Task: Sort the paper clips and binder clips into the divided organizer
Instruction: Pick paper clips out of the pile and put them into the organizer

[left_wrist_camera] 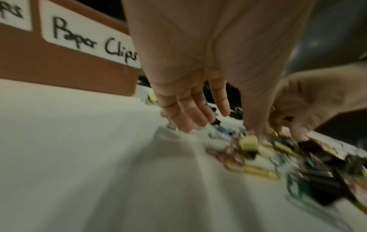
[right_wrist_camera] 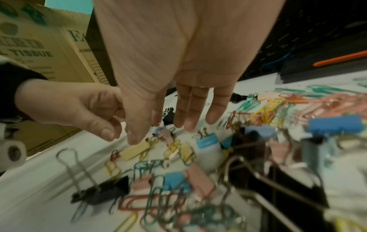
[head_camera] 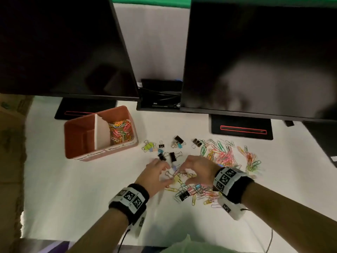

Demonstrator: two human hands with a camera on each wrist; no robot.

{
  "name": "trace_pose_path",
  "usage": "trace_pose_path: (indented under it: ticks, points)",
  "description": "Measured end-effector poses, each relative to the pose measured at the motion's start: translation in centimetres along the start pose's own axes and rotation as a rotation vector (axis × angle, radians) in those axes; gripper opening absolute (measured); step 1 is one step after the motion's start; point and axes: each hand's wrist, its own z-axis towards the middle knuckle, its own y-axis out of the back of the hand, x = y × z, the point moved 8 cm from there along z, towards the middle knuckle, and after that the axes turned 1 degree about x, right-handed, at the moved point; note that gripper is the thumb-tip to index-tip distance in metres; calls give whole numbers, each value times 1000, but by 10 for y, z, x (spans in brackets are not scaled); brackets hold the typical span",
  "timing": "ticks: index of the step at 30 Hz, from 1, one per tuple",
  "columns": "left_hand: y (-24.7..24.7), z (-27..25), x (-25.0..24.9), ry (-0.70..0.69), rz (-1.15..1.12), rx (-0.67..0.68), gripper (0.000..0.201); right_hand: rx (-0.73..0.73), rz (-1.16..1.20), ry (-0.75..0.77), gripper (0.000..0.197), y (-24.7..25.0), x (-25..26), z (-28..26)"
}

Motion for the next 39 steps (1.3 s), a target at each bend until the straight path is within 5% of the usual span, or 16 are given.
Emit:
trace_pose_path:
  ticks: [9,17,20,26,29,33,39]
  points:
    - [-29,8,-14,-44,87,1,32,-182,106,-18,18,7,-12,-3]
    - [14,0,10,-2,44,-287,44,-405,222,-108,25,38,-49,-11]
    - [10,-9,12,-52,70,-246,45,-369,179,-76,26,34,-42,-11]
    - [-32,-21,15,-101,138,-21,47,-36,-55,112,40,-15,-13,-14]
    - [-38,-17,14,-99,139,-68,45,-24,-159,91,38,-19,-13,-11]
    - [-34,-8,13,-44,75,-138,19,-23,-116,29,29,-15,-18,-7]
    - [-37,2,18,45,75,-80,7,-37,-27,-12,21,-10,-21,-9]
